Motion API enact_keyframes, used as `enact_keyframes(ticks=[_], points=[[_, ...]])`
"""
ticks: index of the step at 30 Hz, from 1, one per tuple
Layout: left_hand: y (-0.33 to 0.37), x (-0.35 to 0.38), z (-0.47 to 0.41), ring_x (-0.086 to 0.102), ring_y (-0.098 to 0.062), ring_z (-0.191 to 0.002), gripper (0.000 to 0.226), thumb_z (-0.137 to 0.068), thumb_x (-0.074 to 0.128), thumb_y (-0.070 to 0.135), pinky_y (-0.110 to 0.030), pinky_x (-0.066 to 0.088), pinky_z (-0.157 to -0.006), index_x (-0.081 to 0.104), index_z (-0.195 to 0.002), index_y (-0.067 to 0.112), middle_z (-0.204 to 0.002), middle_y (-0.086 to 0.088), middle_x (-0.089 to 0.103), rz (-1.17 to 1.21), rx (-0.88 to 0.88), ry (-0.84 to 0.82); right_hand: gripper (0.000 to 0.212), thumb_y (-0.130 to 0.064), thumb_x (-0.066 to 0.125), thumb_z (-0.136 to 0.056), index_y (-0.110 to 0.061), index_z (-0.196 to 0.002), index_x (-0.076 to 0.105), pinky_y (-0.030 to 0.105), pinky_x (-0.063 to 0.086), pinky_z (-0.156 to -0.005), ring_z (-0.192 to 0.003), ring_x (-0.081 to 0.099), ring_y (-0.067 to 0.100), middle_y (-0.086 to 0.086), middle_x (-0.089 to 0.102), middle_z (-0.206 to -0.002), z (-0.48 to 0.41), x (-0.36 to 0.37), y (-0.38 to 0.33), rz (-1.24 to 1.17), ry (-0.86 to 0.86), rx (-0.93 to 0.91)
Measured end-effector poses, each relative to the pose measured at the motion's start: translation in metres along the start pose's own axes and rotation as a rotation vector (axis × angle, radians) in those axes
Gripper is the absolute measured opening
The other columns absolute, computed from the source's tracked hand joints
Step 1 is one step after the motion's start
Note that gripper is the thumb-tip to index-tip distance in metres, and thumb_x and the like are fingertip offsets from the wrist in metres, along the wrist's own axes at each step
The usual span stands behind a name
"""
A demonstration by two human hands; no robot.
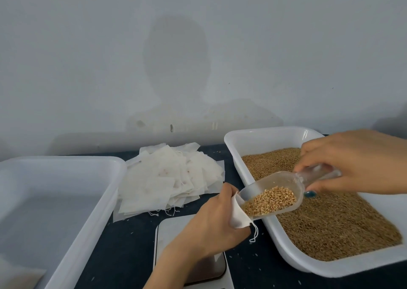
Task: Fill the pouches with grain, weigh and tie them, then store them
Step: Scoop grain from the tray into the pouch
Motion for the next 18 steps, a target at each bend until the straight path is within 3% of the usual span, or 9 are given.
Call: enact_keyframes(ticks=[6, 9, 12, 15, 18], points=[[-0.001, 0.0, -0.001, 0.054, -0.002, -0.075, 0.04, -0.076, 0.062, 0.033, -0.018, 0.041, -0.058, 0.029, -0.099, 0.033, -0.083, 0.011, 0.053, 0.032, -0.01, 0.001, 0.054, -0.084, 0.036, -0.07, -0.061, -0.117, 0.05, 0.016, 0.03, -0.054, -0.077, 0.052, -0.01, -0.033, 0.052, -0.095, -0.019, -0.029, -0.018, 0.175, -0.027, -0.04], [-0.001, 0.0, 0.001, 0.048, 0.002, -0.068, 0.04, -0.075, 0.057, 0.036, -0.017, 0.037, -0.055, 0.024, -0.097, 0.035, -0.077, 0.01, 0.048, 0.049, -0.01, 0.021, 0.049, -0.082, 0.04, -0.076, -0.061, -0.119, 0.048, 0.014, 0.031, -0.056, -0.082, 0.055, -0.007, -0.032, 0.053, -0.095, -0.026, -0.043, -0.028, 0.253, 0.029, -0.068], [-0.002, -0.001, 0.002, 0.047, 0.004, -0.067, 0.04, -0.075, 0.058, 0.035, -0.015, 0.035, -0.054, 0.025, -0.097, 0.034, -0.078, 0.01, 0.048, 0.09, -0.02, 0.04, 0.054, -0.084, 0.029, -0.072, -0.062, -0.119, 0.046, 0.016, 0.027, -0.054, -0.081, 0.056, -0.005, -0.031, 0.054, -0.095, -0.028, -0.054, -0.035, 0.312, 0.09, -0.072], [-0.004, -0.002, 0.002, 0.047, 0.005, -0.068, 0.04, -0.075, 0.057, 0.033, -0.014, 0.035, -0.056, 0.023, -0.096, 0.032, -0.078, 0.011, 0.047, 0.101, -0.023, 0.043, 0.055, -0.082, 0.019, -0.069, -0.064, -0.107, 0.054, 0.018, 0.021, -0.048, -0.065, 0.053, -0.004, -0.031, 0.054, -0.082, -0.026, -0.062, -0.037, 0.287, 0.122, -0.031], [-0.006, -0.003, 0.002, 0.05, 0.012, -0.078, 0.038, -0.079, 0.059, 0.022, -0.006, 0.037, -0.065, 0.026, -0.096, 0.025, -0.082, 0.019, 0.05, 0.149, -0.026, 0.019, 0.044, -0.081, 0.034, -0.069, -0.061, -0.095, 0.062, 0.016, 0.025, -0.042, -0.052, 0.048, -0.007, -0.033, 0.051, -0.071, -0.022, -0.055, -0.027, 0.2, 0.126, -0.018]])
Point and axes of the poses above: each hand's wrist, its own z-axis away from the middle knuckle, its own x-axis out of the palm, y = z × x, the point moved 3 cm from there along -z, towards the middle knuckle
